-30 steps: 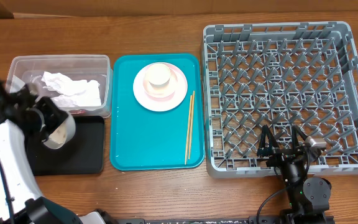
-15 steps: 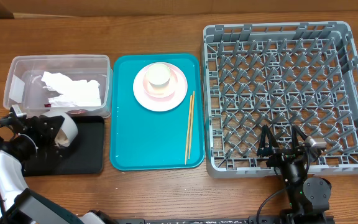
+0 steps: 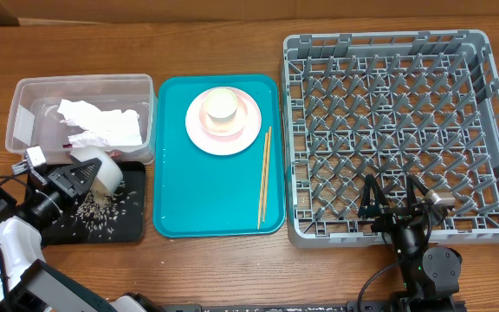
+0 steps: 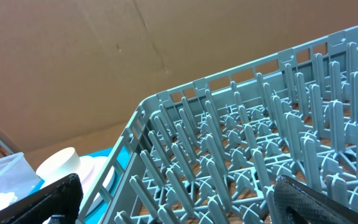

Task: Sort waste into correct bins and load items into the dishwasher
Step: 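Carry the rice bowl left over the black tray, then tip the bowl with the left gripper to pour rice onto the black tray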

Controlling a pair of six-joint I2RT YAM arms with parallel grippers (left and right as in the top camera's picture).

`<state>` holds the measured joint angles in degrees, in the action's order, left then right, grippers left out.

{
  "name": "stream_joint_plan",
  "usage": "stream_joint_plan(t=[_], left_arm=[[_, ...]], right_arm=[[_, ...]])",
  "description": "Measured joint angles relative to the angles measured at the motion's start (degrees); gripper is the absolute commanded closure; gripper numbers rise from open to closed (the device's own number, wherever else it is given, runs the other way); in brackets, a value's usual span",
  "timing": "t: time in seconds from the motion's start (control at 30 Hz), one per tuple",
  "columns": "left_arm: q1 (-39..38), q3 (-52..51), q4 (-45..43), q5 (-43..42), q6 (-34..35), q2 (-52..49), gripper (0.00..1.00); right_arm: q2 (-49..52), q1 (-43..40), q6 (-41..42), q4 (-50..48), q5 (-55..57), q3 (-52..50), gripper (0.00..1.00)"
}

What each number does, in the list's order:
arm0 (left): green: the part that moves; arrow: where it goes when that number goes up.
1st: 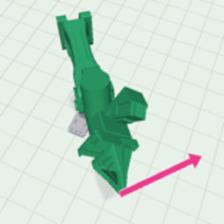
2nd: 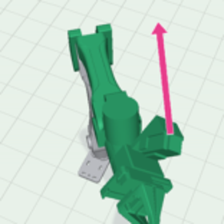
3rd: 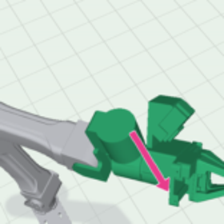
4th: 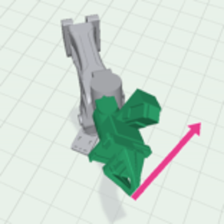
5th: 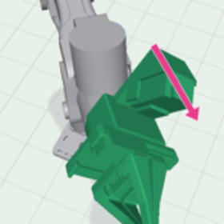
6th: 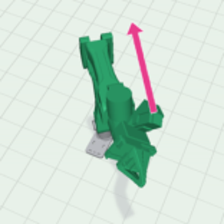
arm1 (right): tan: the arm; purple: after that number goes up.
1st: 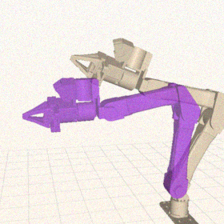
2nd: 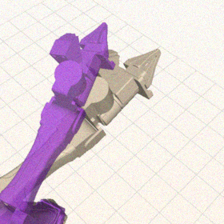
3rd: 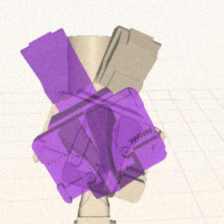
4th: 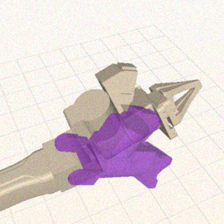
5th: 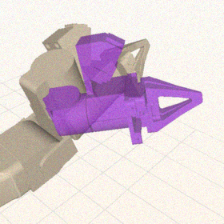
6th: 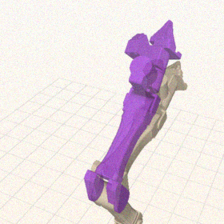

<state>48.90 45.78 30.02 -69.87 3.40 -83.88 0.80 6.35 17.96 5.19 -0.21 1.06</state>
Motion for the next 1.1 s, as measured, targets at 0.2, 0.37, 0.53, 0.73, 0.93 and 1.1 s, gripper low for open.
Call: stream_joint_plan(t=[0.2, 0.37, 0.53, 0.73, 0.93, 1.1], left_arm=[[0.0, -0.52, -0.07, -5.05, -0.96, -0.02, 0.96], [0.0, -0.55, -0.09, -11.76, -2.4, 0.0, 0.96], [0.0, -0.55, -0.02, -16.11, -2.62, 0.0, 0.96], [0.0, -0.55, 0.09, -18.16, -3.04, 0.0, 0.96], [0.0, -0.66, 5.77, -18.91, -2.97, 0.0, 0.96], [0.0, -0.72, 5.7, -19.12, -2.8, 0.0, 0.96]], right_arm=[[0.0, 0.0, 0.02, 0.0, 0.0, 0.0, 0.0], [0.0, 0.0, 0.0, 0.0, 0.02, 0.0, 0.0], [0.0, 0.0, 0.0, -0.02, 0.02, 0.0, 0.0], [0.0, 0.0, 0.02, -0.02, 0.0, 0.0, 0.0], [0.0, 0.0, 0.02, -0.04, 0.0, 0.0, 0.0], [0.0, 0.0, 0.0, -0.02, 0.0, 0.0, 0.0]])
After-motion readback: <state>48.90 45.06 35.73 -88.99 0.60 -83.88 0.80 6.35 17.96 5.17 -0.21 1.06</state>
